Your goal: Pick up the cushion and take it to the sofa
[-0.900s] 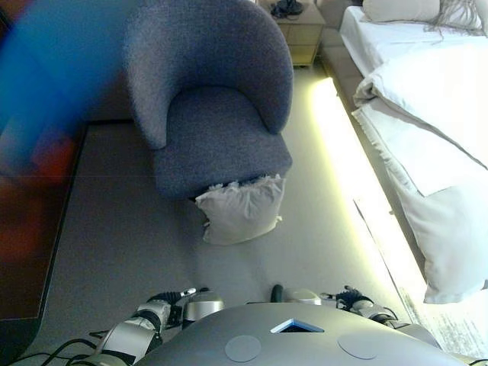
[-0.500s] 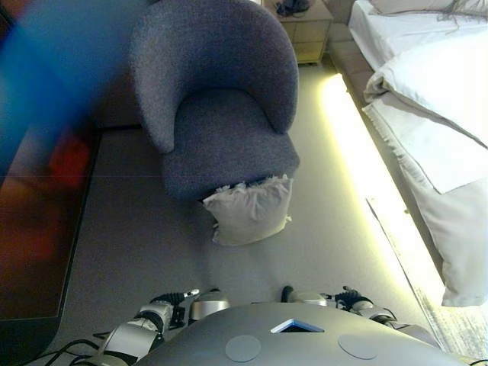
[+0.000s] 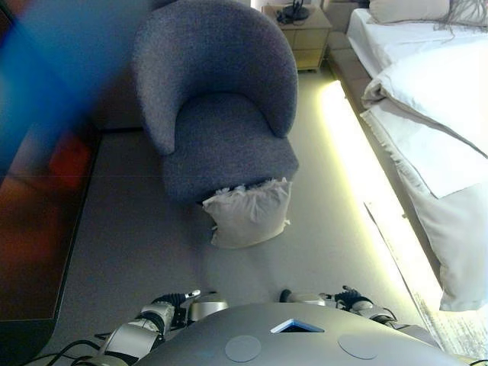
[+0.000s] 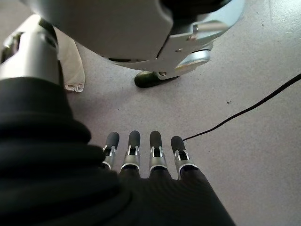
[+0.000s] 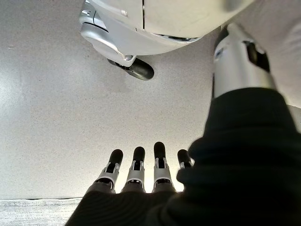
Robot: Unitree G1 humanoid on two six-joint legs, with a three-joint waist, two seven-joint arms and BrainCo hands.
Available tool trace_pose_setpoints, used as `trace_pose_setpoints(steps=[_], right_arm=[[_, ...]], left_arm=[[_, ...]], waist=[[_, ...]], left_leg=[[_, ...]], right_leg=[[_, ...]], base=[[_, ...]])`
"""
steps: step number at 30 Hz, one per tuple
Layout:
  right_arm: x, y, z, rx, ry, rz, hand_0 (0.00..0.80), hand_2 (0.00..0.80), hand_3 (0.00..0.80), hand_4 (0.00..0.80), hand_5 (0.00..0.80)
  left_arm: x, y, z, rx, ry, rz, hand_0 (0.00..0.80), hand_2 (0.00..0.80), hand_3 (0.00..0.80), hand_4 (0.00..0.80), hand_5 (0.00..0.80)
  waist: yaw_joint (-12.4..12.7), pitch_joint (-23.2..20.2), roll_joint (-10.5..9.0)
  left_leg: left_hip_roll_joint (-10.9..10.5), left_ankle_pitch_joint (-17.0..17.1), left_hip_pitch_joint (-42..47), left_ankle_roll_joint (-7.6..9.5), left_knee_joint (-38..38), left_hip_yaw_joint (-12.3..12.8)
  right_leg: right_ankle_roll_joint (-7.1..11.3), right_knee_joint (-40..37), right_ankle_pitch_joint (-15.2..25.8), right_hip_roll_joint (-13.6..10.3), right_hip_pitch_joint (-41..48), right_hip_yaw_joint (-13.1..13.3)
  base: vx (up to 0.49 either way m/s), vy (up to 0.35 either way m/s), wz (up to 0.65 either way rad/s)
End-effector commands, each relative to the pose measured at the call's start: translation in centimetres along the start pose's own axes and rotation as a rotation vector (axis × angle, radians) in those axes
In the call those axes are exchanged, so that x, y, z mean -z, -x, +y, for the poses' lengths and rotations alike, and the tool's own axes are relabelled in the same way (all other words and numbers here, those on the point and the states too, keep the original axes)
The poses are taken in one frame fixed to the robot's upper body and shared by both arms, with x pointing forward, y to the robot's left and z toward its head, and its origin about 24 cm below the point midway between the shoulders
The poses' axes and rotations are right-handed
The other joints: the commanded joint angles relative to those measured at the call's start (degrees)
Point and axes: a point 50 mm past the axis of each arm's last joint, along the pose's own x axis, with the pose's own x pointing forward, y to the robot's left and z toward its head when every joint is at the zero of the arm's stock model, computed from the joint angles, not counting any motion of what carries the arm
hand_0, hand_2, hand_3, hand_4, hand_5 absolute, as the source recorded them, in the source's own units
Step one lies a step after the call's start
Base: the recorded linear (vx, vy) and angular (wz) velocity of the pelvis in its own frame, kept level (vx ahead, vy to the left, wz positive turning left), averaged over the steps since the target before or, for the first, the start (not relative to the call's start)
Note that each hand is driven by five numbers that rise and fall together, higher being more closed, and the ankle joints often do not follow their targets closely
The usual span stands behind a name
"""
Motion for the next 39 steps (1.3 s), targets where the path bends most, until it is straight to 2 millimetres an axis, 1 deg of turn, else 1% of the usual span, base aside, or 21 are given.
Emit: trace_pose_setpoints(steps=[1,4,7,10,12,14,16,19,22,23,25,28,29,30,31,32,34,35,36,37,39], right_arm=[[-2.6,-0.1,-0.3,0.004,0.005,-0.051,0.0,0.0,0.0,0.0,0.0],[-2.6,-0.1,-0.4,0.004,0.011,-0.05,0.0,0.0,0.0,0.0,0.0],[-3.3,-0.1,-0.7,0.005,0.02,-0.064,0.0,0.0,0.0,0.0,0.0],[-4.3,-0.1,-1.4,0.027,0.023,-0.078,0.0,0.0,0.0,0.0,0.0],[-4.5,-0.1,-1.9,0.031,0.019,-0.076,0.0,0.0,0.0,0.0,0.0],[-4.6,-0.1,-2.1,0.03,0.02,-0.085,0.0,0.0,0.0,0.0,0.0],[-4.6,-0.2,-2.3,0.03,0.03,-0.094,0.0,0.0,0.0,0.0,0.0],[-4.3,-0.2,-2.3,0.034,0.034,-0.091,0.0,0.0,0.0,0.0,0.0],[-3.9,-0.2,-2.3,0.026,0.051,-0.081,0.0,0.0,0.0,0.0,0.0],[-3.8,-0.2,-2.2,0.022,0.061,-0.07,0.0,0.0,0.0,0.0,0.0],[-3.4,-0.2,-2.0,0.018,0.072,-0.051,0.0,0.0,0.0,0.0,0.0],[-2.7,-0.2,-1.8,0.019,0.056,-0.012,0.0,0.0,0.0,0.0,0.0],[-2.5,-0.2,-1.7,0.02,0.055,-0.001,0.0,0.0,0.0,0.0,0.0],[-2.5,-0.2,-1.6,0.022,0.053,0.003,0.0,0.0,0.0,0.0,0.0],[-2.3,-0.2,-1.6,0.025,0.039,0.013,0.0,0.0,0.0,0.0,0.0],[-2.1,-0.2,-1.4,0.02,0.022,0.016,0.0,0.0,0.0,0.0,0.0],[-2.1,-0.2,-1.3,0.014,-0.005,0.008,0.0,0.0,0.0,0.0,0.0],[-2.1,-0.2,-1.2,0.015,-0.019,0.002,0.0,0.0,0.0,0.0,0.0],[-2.3,-0.2,-1.1,0.014,-0.039,-0.015,0.0,0.0,0.0,0.0,0.0],[-2.6,-0.2,-1.0,0.009,-0.044,-0.031,0.0,0.0,0.0,0.0,0.0],[-3.7,-0.1,-0.9,0.008,-0.025,-0.091,0.0,0.0,0.0,0.0,0.0]], left_arm=[[-1.7,0.1,0.1,-0.017,-0.027,-0.023,0.0,0.0,0.0,0.0,0.0],[-1.6,0.1,0.2,-0.022,-0.019,-0.024,0.0,0.0,0.0,0.0,0.0],[-2.0,0.1,0.1,-0.03,0.024,-0.053,0.0,0.0,0.0,0.0,0.0],[-2.6,0.2,0.1,-0.027,0.069,-0.082,0.0,0.0,0.0,0.0,0.0],[-2.4,0.2,0.0,-0.018,0.079,-0.075,0.0,0.0,0.0,0.0,0.0],[-1.9,0.1,0.0,-0.015,0.096,-0.062,0.0,0.0,0.0,0.0,0.0],[-1.5,0.1,0.0,-0.013,0.102,-0.051,0.0,0.0,0.0,0.0,0.0],[-1.0,0.0,-0.2,0.0,0.09,-0.04,0.0,0.0,0.0,0.0,0.0],[-0.1,0.0,-0.4,0.014,0.11,-0.019,0.0,0.0,0.0,0.0,0.0],[0.4,0.0,-0.4,0.017,0.128,-0.006,0.0,0.0,0.0,0.0,0.0],[0.9,-0.1,-0.4,0.019,0.139,0.014,0.0,0.0,0.0,0.0,0.0],[2.0,-0.1,-0.6,0.025,0.164,0.051,0.0,0.0,0.0,0.0,0.0],[2.1,-0.1,-0.6,0.022,0.171,0.061,0.0,0.0,0.0,0.0,0.0],[2.1,-0.1,-0.6,0.019,0.17,0.063,0.0,0.0,0.0,0.0,0.0],[1.8,-0.1,-0.5,0.009,0.157,0.063,0.0,0.0,0.0,0.0,0.0],[1.6,-0.1,-0.3,-0.003,0.136,0.061,0.0,0.0,0.0,0.0,0.0],[1.2,-0.1,0.2,-0.003,0.124,0.045,0.0,0.0,0.0,0.0,0.0],[1.0,-0.1,0.3,-0.001,0.127,0.04,0.0,0.0,0.0,0.0,0.0],[0.6,-0.1,0.6,0.002,0.124,0.029,0.0,0.0,0.0,0.0,0.0],[0.3,-0.1,0.9,0.001,0.118,0.021,0.0,0.0,0.0,0.0,0.0],[-0.5,0.0,1.4,-0.006,0.11,0.003,0.0,0.0,0.0,0.0,0.0]], waist=[[0.4,2.4,-1.25],[0.4,2.9,-1.6],[0.6,4.4,-3.28],[1.3,7.4,-4.59],[1.6,8.4,-4.52],[2.8,8.9,-3.5],[3.9,9.1,-2.13],[5.6,8.8,-0.02],[7.7,7.9,1.17],[8.7,7.4,1.52],[9.7,6.9,1.79],[10.7,5.8,2.22],[10.7,5.3,1.99],[10.7,5.1,1.86],[10.4,4.9,1.75],[10.5,4.5,1.4],[10.5,3.8,0.29],[10.8,3.3,-0.27],[11.1,2.3,-1.17],[11.1,1.7,-1.66],[10.0,1.3,-1.61]], left_leg=[[-2.4,-3.8,-0.1,3.05,0.0,-0.4],[-1.3,-3.9,0.2,2.55,2.0,-0.2],[0.2,-6.4,-4.2,2.61,13.8,0.8],[2.4,-4.5,-11.9,3.14,27.9,0.8],[2.6,-4.1,-14.1,3.54,31.4,1.2],[0.3,-3.3,-15.7,3.79,28.4,0.4],[-0.7,-1.5,-16.9,3.4,23.8,1.0],[-0.9,4.1,-19.4,2.09,15.6,3.4],[-1.0,8.8,-21.0,1.21,8.2,3.5],[-0.6,10.1,-21.5,0.77,5.6,3.2],[0.1,11.7,-21.6,0.05,2.5,3.0],[2.2,12.8,-22.4,-0.72,2.4,1.4],[2.9,11.0,-22.4,-0.36,2.1,2.4],[3.0,10.9,-22.4,-0.19,2.4,2.9],[3.5,10.2,-22.6,0.55,4.5,4.1],[3.4,9.4,-23.8,1.03,7.3,3.6],[2.1,6.8,-25.3,2.67,12.0,3.6],[1.2,5.9,-25.8,3.79,12.9,3.3],[0.0,4.7,-25.7,5.52,13.2,3.2],[-0.8,4.1,-25.2,6.31,12.9,3.4],[-2.1,2.5,-22.4,7.51,12.0,3.5]], right_leg=[[-0.65,1.2,-2.5,2.0,-0.2,-1.1],[-1.48,2.1,-3.0,2.5,-0.1,-0.6],[-2.88,5.4,-3.4,1.5,-2.0,-0.8],[-4.82,7.8,-3.3,1.0,-2.9,0.0],[-5.3,8.6,-3.7,1.2,-2.6,0.3],[-4.95,9.1,-5.2,2.0,-1.1,1.2],[-4.76,9.0,-7.1,3.4,0.7,2.2],[-4.75,8.0,-10.0,5.5,5.3,3.3],[-4.77,7.1,-12.8,6.5,10.4,5.6],[-4.84,6.8,-14.3,6.6,12.4,6.8],[-4.81,6.8,-16.7,6.4,14.8,8.0],[-4.52,7.6,-20.4,5.5,17.4,9.6],[-3.84,8.4,-21.0,4.3,17.6,8.8],[-3.59,9.1,-21.6,3.9,17.8,8.7],[-2.92,11.0,-21.9,2.9,17.5,7.9],[-2.08,13.2,-21.6,1.9,17.5,7.8],[-0.46,17.2,-18.9,0.0,16.9,7.1],[0.63,19.3,-16.2,-0.9,17.0,7.2],[2.99,24.0,-9.6,-2.2,16.3,7.0],[4.04,26.6,-5.8,-2.9,15.0,6.7],[4.57,33.7,-0.1,-3.4,8.8,5.7]], base=[[0.042,-0.109,0.02],[0.034,-0.128,0.02],[-0.035,-0.165,0.04],[-0.057,-0.177,0.02],[0.046,-0.092,-0.11],[0.177,-0.011,-0.14],[0.265,0.006,-0.24],[0.394,0.029,-0.44],[0.492,0.074,0.0],[0.525,0.099,-0.15],[0.546,0.12,-0.35],[0.619,0.183,-0.27],[0.536,0.205,-0.11],[0.525,0.224,-0.13],[0.522,0.204,-0.07],[0.617,0.232,-0.09],[0.477,0.177,-0.22],[0.425,0.192,-0.37],[0.379,0.18,-0.47],[0.419,0.196,-0.6],[0.413,0.171,-0.39]])
